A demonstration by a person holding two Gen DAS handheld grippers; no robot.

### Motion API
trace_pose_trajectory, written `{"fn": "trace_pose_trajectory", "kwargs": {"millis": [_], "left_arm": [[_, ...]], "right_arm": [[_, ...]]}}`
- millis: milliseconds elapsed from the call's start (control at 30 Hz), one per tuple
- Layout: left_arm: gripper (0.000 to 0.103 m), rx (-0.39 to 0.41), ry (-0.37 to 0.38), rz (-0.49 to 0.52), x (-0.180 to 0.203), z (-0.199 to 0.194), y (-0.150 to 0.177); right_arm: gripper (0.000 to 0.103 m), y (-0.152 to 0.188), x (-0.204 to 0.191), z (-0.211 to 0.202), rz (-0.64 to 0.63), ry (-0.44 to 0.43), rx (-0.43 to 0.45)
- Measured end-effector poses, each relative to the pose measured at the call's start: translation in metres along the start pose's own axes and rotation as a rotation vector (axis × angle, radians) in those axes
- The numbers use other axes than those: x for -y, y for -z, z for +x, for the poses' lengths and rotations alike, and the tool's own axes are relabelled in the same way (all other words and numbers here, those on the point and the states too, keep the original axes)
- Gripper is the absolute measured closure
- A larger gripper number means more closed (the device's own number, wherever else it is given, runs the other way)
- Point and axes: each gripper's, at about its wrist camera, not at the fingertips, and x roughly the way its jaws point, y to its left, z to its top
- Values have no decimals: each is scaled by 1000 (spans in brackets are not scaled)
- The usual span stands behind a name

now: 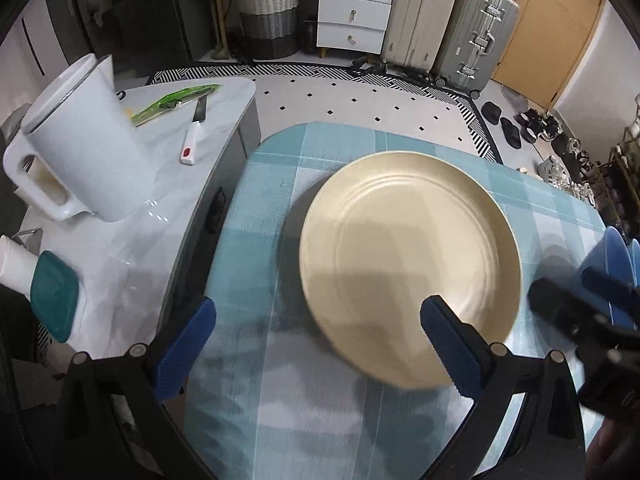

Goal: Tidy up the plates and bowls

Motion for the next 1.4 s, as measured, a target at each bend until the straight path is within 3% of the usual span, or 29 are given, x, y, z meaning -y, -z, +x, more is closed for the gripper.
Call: {"fn": "trace_pose_trajectory", "kwargs": {"millis": [400,467,500,633,700,833,1033,1167,1400], "left_arm": [[0,-32,-12,3,1,35,-9],[1,-29,-10,8,2,40,-9],[1,-27,-4,13,2,41,-9],[4,-16,25,13,1,43,-8],[12,-23,51,10,0,44,-9],[44,-71,77,45,4,52,-8],[81,-53,81,19,-1,46,-6],[86,-64,98,18,-5,43,-3],[87,-74,90,29,-5,35,7]], "right_arm": [[35,-21,29,48,95,-5,-63],[43,-22,30,54,97,8,-75],[54,-21,30,57,93,14,-86],[64,-19,28,67,67,26,-103],[68,-17,28,71,69,21,-107],[83,-11,27,76,72,4,-124],[89,-5,31,72,99,-2,-111],[90,-3,31,66,107,2,-101],[93,3,27,51,101,7,-89]]}}
